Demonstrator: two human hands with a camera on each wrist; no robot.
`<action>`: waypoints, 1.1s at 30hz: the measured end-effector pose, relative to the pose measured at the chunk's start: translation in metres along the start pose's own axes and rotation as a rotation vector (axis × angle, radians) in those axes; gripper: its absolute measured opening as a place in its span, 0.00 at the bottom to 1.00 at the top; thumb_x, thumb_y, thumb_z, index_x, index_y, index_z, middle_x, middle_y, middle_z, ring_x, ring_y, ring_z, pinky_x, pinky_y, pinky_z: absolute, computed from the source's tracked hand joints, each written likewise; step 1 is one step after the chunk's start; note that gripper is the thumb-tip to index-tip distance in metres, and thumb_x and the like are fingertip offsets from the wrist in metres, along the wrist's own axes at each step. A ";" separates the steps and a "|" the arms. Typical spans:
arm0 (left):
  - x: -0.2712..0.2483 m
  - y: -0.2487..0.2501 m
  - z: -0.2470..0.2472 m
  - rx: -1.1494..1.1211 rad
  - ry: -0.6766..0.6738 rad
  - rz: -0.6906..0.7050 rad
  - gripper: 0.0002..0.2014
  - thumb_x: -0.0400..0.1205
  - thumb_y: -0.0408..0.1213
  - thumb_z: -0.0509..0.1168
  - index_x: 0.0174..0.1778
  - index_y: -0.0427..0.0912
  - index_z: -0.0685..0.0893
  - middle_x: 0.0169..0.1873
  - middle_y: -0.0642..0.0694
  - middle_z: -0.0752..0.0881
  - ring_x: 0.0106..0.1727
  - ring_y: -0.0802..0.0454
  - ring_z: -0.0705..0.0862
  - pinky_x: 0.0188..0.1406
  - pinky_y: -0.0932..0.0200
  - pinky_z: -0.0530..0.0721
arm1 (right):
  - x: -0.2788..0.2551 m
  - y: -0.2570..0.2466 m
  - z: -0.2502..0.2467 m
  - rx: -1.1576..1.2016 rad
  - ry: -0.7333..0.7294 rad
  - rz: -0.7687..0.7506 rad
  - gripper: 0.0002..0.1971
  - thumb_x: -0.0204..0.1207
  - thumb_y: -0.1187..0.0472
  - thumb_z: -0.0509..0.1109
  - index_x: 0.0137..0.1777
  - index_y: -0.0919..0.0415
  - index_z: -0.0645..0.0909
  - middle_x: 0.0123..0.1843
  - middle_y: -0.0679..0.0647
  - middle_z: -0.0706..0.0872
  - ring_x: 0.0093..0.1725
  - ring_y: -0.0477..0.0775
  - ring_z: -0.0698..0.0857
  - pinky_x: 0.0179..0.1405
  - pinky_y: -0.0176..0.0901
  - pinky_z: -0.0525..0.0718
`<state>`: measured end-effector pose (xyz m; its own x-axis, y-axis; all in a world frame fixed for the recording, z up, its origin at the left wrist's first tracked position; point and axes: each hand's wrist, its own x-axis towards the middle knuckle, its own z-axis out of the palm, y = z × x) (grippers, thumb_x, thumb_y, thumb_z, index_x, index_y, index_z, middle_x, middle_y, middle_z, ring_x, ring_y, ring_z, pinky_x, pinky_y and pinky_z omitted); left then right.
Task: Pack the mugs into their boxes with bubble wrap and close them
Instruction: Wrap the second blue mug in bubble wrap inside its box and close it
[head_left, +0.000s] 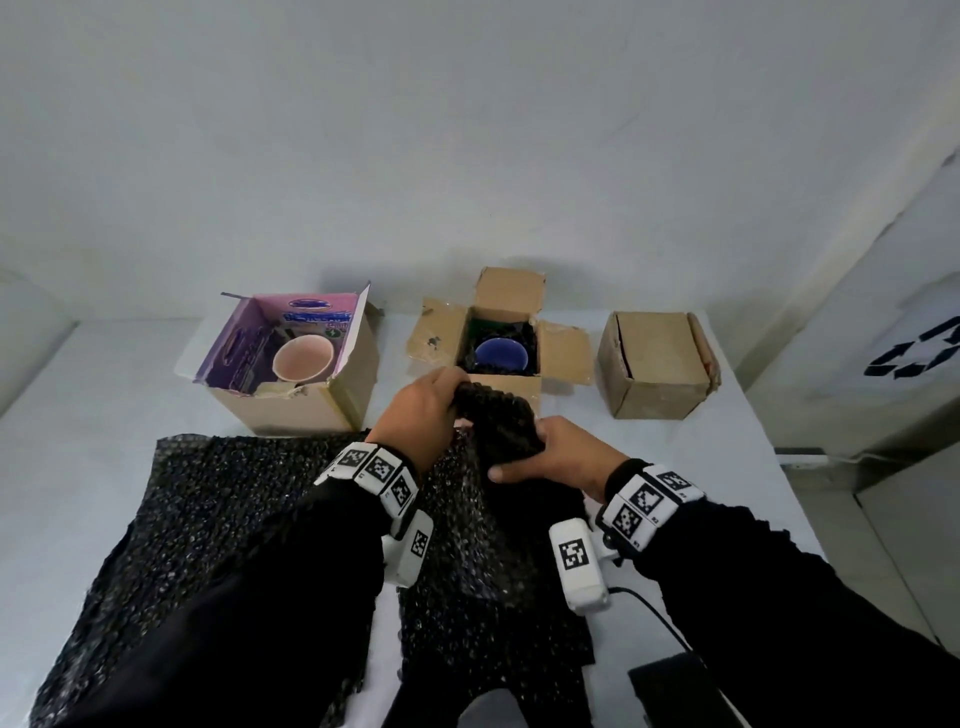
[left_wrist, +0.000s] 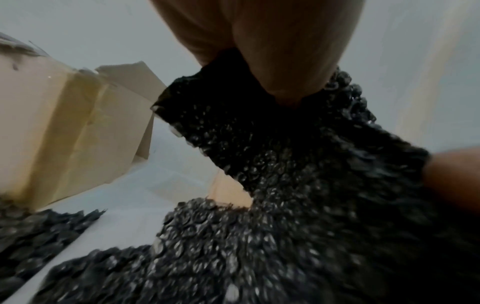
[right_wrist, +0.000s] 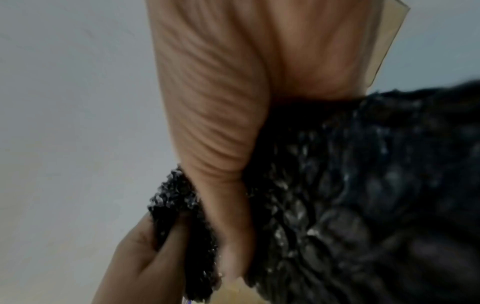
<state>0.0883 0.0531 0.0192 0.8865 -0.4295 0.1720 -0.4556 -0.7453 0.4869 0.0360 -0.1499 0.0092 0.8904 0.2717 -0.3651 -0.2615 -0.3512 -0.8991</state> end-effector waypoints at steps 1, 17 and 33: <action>0.001 0.003 -0.002 -0.034 0.027 0.020 0.10 0.78 0.31 0.58 0.54 0.42 0.77 0.47 0.39 0.84 0.44 0.37 0.83 0.43 0.49 0.80 | 0.000 0.000 -0.001 -0.032 0.005 0.015 0.14 0.68 0.61 0.82 0.53 0.63 0.87 0.50 0.57 0.92 0.51 0.55 0.90 0.62 0.53 0.85; 0.028 0.003 -0.020 0.529 -0.158 0.271 0.21 0.75 0.59 0.66 0.59 0.51 0.80 0.51 0.48 0.77 0.41 0.45 0.83 0.34 0.53 0.81 | 0.014 -0.048 -0.054 -0.798 -0.041 -0.082 0.20 0.64 0.48 0.83 0.53 0.54 0.85 0.49 0.51 0.90 0.51 0.53 0.87 0.52 0.44 0.83; 0.049 -0.036 -0.009 0.215 0.091 0.082 0.31 0.83 0.65 0.36 0.35 0.49 0.76 0.26 0.50 0.80 0.27 0.44 0.79 0.25 0.58 0.67 | 0.077 -0.073 -0.107 -0.517 -0.034 0.006 0.15 0.86 0.53 0.56 0.62 0.54 0.81 0.64 0.55 0.83 0.61 0.55 0.80 0.67 0.52 0.69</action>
<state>0.1485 0.0635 0.0180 0.8453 -0.4521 0.2847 -0.5240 -0.8056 0.2765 0.1633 -0.1988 0.0728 0.8746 0.2941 -0.3855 -0.0407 -0.7478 -0.6627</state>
